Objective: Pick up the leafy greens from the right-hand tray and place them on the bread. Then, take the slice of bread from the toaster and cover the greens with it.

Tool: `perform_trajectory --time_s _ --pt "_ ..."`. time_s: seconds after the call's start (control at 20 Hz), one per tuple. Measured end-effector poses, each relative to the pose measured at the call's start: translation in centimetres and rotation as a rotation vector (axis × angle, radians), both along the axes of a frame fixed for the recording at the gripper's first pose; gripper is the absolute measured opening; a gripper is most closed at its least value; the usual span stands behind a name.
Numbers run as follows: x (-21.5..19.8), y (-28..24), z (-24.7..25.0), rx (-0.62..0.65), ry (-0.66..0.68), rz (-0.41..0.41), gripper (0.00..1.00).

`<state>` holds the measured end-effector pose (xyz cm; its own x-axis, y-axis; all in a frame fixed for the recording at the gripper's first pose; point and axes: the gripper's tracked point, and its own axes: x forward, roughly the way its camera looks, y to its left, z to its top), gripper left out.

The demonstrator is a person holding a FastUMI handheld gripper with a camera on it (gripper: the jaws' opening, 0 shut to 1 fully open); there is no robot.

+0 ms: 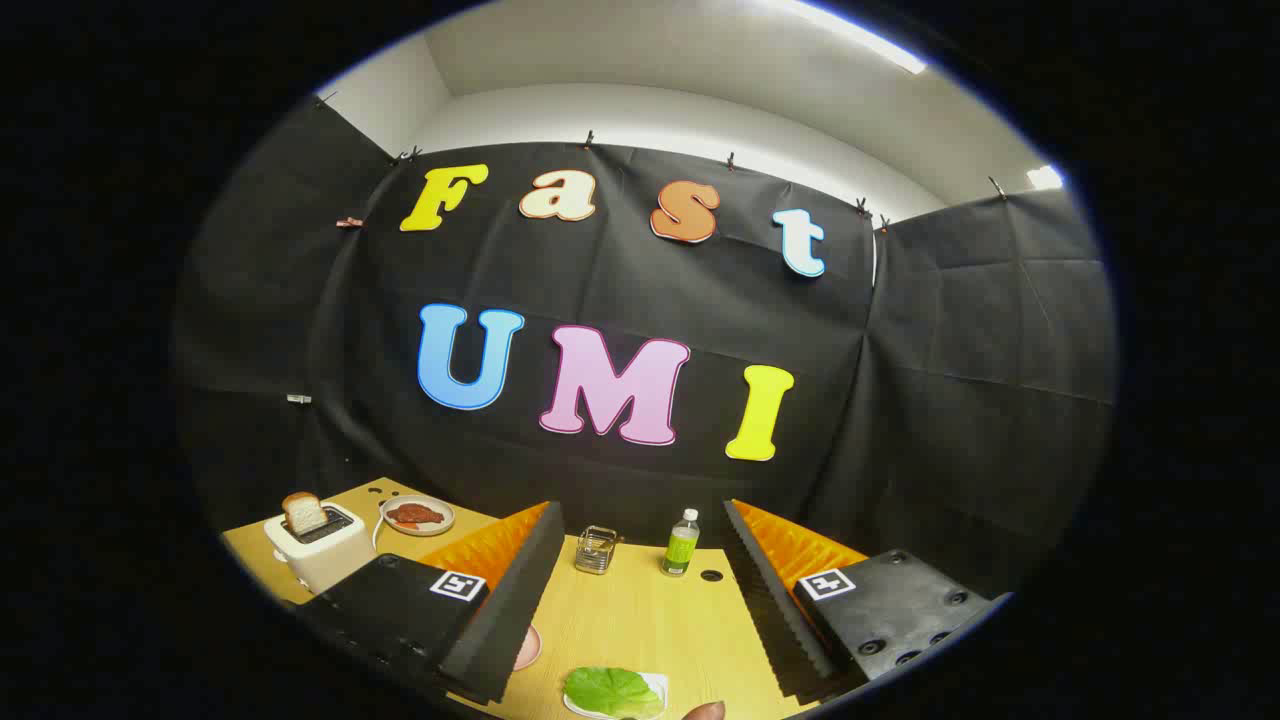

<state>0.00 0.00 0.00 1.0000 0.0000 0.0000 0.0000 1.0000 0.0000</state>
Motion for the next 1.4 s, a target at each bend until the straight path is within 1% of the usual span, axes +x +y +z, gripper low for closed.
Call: perform_trajectory --time_s 0.7,1.05,1.15,1.2,1.4 --pt "-0.3 -0.9 -0.2 -0.002 -0.004 -0.015 0.97" --pt "-0.3 -0.6 -0.9 -0.007 0.015 0.013 0.97" --pt "-0.1 -0.2 -1.4 -0.012 0.037 0.048 0.97" --pt "0.0 0.3 -2.2 -0.016 0.067 0.081 0.97" --pt "-0.4 2.3 -9.1 -0.036 0.32 0.256 0.98"
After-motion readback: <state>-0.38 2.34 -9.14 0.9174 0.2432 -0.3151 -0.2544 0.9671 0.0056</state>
